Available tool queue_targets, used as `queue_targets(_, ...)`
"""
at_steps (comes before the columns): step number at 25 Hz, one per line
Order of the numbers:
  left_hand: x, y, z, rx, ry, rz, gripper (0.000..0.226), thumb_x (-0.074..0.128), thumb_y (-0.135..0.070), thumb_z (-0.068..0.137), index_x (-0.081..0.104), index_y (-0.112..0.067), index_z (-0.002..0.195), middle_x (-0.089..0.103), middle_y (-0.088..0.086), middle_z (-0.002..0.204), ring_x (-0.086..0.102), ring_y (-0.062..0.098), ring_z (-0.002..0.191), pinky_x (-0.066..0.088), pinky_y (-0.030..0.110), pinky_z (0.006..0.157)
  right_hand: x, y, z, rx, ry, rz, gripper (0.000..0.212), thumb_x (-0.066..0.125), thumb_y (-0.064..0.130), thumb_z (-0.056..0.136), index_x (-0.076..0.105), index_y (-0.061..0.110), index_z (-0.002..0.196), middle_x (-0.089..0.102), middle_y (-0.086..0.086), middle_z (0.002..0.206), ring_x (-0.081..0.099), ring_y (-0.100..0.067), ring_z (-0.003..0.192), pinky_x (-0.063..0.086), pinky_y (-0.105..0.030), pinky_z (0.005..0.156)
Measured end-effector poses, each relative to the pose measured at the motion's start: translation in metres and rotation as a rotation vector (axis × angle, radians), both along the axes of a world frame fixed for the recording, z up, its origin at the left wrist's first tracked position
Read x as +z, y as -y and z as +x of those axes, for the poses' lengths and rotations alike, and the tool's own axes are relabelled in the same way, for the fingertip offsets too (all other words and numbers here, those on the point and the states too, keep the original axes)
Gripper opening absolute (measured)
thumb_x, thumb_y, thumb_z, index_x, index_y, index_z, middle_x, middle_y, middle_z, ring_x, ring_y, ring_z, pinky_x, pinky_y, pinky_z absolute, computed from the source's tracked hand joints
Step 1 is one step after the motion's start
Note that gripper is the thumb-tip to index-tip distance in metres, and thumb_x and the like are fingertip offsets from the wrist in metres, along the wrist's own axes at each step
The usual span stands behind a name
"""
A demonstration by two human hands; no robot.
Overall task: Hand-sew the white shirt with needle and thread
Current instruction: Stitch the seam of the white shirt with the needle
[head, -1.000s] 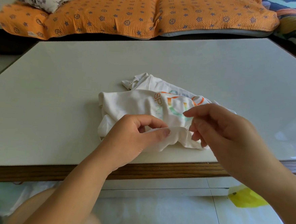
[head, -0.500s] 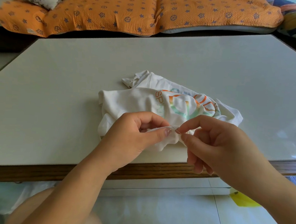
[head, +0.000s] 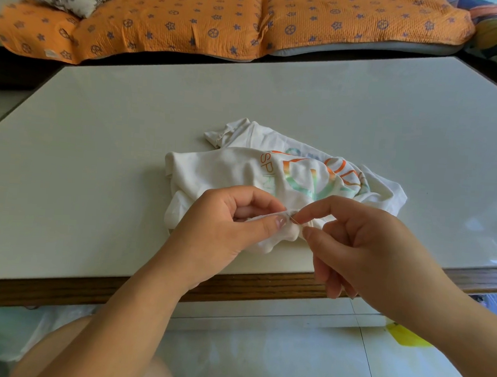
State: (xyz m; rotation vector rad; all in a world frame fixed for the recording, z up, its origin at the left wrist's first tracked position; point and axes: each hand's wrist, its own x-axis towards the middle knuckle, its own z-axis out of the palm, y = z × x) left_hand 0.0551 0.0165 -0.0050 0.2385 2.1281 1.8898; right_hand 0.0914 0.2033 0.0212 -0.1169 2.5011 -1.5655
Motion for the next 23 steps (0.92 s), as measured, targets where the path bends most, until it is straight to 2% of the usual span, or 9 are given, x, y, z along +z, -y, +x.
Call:
queue_targets(4,0.0008,-0.0006,0.0002,0.019,0.006,0.007,0.012,0.073,-0.029,0.073,0.074,-0.024,0.084,0.078,0.001,0.087,0.071,0.012,0.081,0.055,0.023,0.076,-0.0007,0.0003,0.0002,0.006,0.007,0.003,0.017,0.055,0.022,0.093,0.064,0.036,0.090,0.064,-0.002,0.053,0.058,-0.015,0.043,0.041,-0.017,0.042)
queue_targets(8,0.0017,-0.0018,0.0003,0.026,0.003,-0.004,0.010,0.072,-0.026,0.077,0.073,-0.021,0.086,0.078,0.002,0.085,0.071,0.013,0.081,0.054,0.025,0.077,-0.0007,0.0006,-0.0005,0.007,0.011,-0.001,0.017,0.055,0.022,0.093,0.064,0.036,0.091,0.064,-0.002,0.054,0.058,-0.014,0.043,0.041,-0.016,0.042)
queue_targets(11,0.0013,-0.0012,0.0005,0.025,-0.006,-0.012,0.016,0.072,-0.034,0.071,0.074,-0.023,0.083,0.077,0.002,0.084,0.069,0.014,0.080,0.053,0.028,0.078,-0.0019,0.0012,-0.0010,0.012,0.008,-0.001,0.017,0.054,0.022,0.094,0.063,0.036,0.091,0.064,-0.002,0.054,0.058,-0.014,0.043,0.041,-0.017,0.042)
queue_targets(16,0.0014,-0.0021,0.0015,0.020,-0.049,-0.032,0.015,0.073,-0.031,0.071,0.072,-0.022,0.083,0.077,0.002,0.081,0.067,0.009,0.073,0.052,0.018,0.068,-0.0047,0.0022,-0.0007,0.002,0.002,0.006,0.017,0.054,0.022,0.093,0.062,0.035,0.091,0.064,-0.002,0.053,0.058,-0.015,0.043,0.041,-0.016,0.042)
queue_targets(20,0.0003,-0.0015,0.0038,0.056,-0.177,-0.156,0.004,0.076,-0.024,0.080,0.074,-0.027,0.082,0.075,-0.010,0.078,0.067,0.001,0.072,0.049,0.016,0.069,-0.0073,0.0026,0.0005,-0.011,-0.025,0.046,0.016,0.054,0.020,0.093,0.062,0.034,0.089,0.064,-0.001,0.053,0.059,-0.016,0.042,0.041,-0.016,0.041)
queue_targets(21,-0.0007,-0.0014,0.0049,0.079,-0.231,-0.210,0.006,0.076,-0.025,0.081,0.074,-0.031,0.080,0.073,-0.016,0.074,0.065,-0.001,0.069,0.048,0.015,0.068,-0.0082,0.0032,0.0007,-0.020,-0.034,0.057,0.016,0.054,0.019,0.093,0.061,0.033,0.088,0.064,-0.001,0.052,0.058,-0.015,0.042,0.040,-0.015,0.041)
queue_targets(23,-0.0014,-0.0037,0.0094,0.121,-0.355,-0.337,0.010,0.076,-0.027,0.082,0.073,-0.035,0.076,0.060,-0.026,0.057,0.050,0.000,0.051,0.038,0.009,0.056,-0.0103,0.0055,0.0013,-0.036,-0.055,0.083,0.015,0.054,0.019,0.094,0.060,0.032,0.088,0.064,0.001,0.053,0.057,-0.012,0.041,0.041,-0.013,0.041)
